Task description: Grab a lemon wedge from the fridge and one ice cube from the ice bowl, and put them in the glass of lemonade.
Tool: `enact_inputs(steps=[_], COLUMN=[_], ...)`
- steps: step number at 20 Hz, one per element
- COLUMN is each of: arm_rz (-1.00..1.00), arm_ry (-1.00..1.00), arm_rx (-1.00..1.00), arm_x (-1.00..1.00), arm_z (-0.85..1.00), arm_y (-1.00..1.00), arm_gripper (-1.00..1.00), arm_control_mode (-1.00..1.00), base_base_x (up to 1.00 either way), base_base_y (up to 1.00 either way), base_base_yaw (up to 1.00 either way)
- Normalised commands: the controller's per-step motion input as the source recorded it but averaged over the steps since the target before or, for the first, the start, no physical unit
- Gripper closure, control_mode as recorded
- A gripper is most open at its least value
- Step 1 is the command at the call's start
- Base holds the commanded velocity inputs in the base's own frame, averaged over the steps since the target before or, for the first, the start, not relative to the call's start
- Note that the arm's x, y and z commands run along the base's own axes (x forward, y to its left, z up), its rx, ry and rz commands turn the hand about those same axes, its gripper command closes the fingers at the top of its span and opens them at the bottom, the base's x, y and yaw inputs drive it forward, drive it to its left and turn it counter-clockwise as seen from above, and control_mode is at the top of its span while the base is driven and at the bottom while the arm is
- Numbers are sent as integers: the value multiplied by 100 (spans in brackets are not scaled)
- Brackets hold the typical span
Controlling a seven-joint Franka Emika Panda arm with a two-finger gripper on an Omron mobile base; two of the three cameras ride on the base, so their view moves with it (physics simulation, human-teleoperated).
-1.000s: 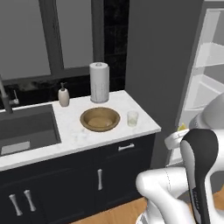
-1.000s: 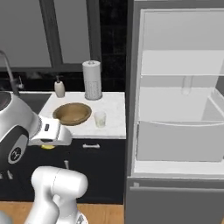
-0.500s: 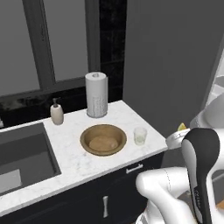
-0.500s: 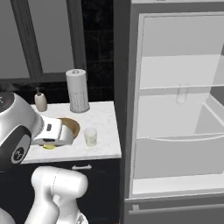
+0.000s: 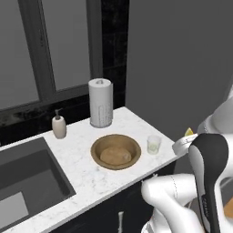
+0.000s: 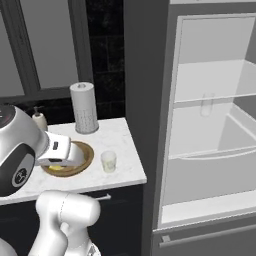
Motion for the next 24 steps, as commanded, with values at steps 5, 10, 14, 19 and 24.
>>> enact_inputs(steps=[5,10,14,19,24], arm_rz=[0,0,0,1,17], arm_ry=[0,0,0,0,0], arm_rx=[0,0,0,0,-4], arm_x=[0,0,0,0,5], arm_z=[-1,0,0,0,0], arm_y=[3,5,0,0,15], arm_gripper=[100,100,100,100,100], arm_control_mode=[-100,-100,-100,-100,-100], base_base_x=[12,0,0,0,0], base_base_y=[31,0,0,0,0], base_base_yaw=[-14,0,0,0,0])
